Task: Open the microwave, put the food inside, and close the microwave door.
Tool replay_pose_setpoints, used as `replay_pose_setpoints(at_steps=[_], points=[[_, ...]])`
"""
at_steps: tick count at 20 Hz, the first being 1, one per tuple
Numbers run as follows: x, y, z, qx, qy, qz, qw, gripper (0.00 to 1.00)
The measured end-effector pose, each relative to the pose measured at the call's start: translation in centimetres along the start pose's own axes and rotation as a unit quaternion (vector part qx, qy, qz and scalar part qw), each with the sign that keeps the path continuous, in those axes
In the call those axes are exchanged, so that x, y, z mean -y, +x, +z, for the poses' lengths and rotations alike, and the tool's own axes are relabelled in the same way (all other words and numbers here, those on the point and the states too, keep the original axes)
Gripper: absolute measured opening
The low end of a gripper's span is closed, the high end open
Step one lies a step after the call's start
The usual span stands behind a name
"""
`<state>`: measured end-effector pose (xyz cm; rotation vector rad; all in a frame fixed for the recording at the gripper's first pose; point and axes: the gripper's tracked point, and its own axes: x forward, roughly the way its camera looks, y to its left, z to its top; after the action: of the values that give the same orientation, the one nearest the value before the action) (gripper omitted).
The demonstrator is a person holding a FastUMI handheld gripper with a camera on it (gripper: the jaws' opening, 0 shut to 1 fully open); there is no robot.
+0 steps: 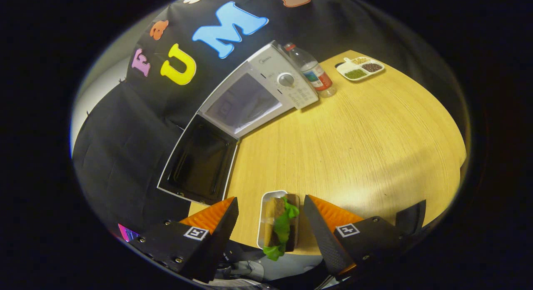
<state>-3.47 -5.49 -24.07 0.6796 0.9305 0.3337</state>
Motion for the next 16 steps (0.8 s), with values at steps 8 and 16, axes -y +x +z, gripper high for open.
replay_pose_setpoints(at_steps=[8,16], points=[[1.0,1.0,-4.8,-0.067,0.077,0.031,0.994,0.73],[0.0,0.7,-4.9,-0.063,0.056,0.016,0.996,0.26]])
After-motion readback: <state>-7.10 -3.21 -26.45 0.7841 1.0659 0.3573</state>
